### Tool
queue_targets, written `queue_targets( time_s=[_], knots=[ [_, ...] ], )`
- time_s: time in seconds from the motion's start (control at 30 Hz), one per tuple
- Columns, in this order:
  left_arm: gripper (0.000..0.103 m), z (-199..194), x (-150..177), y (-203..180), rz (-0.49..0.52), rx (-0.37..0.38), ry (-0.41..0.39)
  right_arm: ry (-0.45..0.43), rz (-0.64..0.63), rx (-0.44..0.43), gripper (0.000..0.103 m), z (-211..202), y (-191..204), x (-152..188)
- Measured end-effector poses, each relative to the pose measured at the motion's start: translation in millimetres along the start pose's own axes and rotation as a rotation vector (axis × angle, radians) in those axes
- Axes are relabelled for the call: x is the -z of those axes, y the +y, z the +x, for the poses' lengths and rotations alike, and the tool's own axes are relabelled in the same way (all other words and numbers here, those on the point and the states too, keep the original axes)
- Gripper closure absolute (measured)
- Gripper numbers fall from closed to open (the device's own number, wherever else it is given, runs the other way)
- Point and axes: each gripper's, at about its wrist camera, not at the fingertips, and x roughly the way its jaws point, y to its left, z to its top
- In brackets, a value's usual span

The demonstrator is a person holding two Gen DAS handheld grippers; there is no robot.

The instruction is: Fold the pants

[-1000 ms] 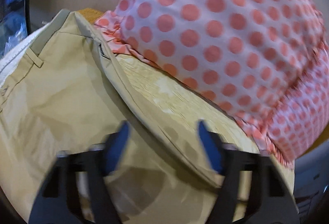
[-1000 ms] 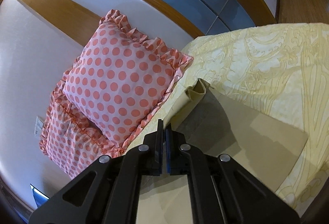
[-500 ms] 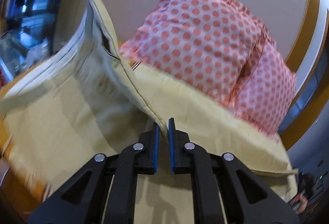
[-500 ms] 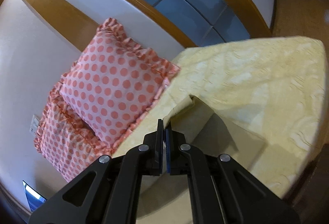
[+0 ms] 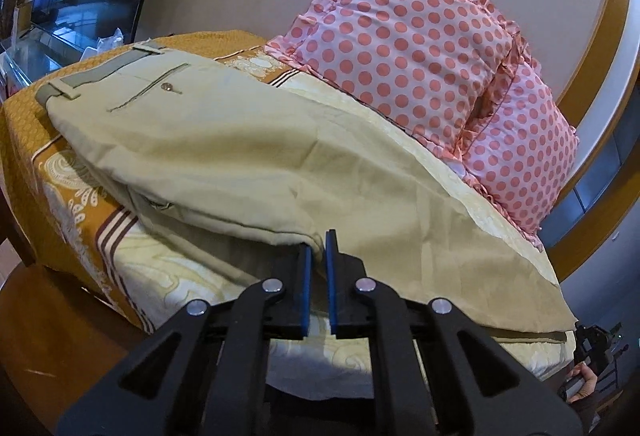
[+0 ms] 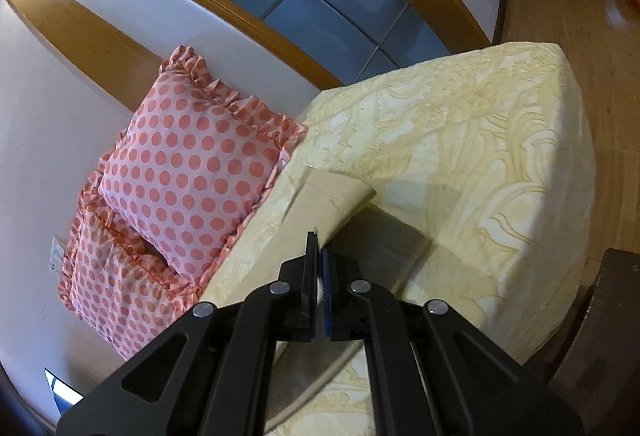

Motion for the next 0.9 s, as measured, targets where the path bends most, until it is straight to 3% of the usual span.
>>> queue_targets(
  time_s=[0.2,0.3,0.33,0.37,0.43,0.67,0.73,0.77,0.83,0.9],
  knots=[
    [0.097,9,10,10,0.019,-0.012,0.053,0.033,-0.038,0.071,0.100,-5,-1,8],
    [0.083,3,14,8,0.054,-0.021,0.031,0.035,-0.035,0.106,0.093,-13,-1,6],
    [0.070,-3,15,6,0.074,-0.025,0.015,0.024,-0.037,0.118,0.082,-16,-1,6],
    [0.058,-9,16,4,0.093,-0.032,-0.004,0.001,-0.045,0.138,0.065,-20,0,4],
    [0.052,-23,17,-1,0.123,-0.049,-0.048,-0.021,-0.052,0.156,0.051,-23,-2,1],
    [0.046,-40,8,-13,0.158,-0.013,-0.118,0.017,-0.032,0.163,0.053,-4,-13,1],
    [0.045,-35,4,-15,0.163,-0.016,-0.122,0.046,-0.025,0.108,0.066,-1,-12,8],
    [0.045,-32,3,-15,0.162,-0.015,-0.124,0.063,-0.016,0.085,0.067,1,-12,12],
    [0.044,-24,-2,-13,0.153,-0.016,-0.125,0.050,-0.022,0.062,0.069,2,-12,19],
    [0.043,-17,-4,-10,0.142,-0.016,-0.124,0.020,-0.018,0.034,0.080,1,-14,22]
  ],
)
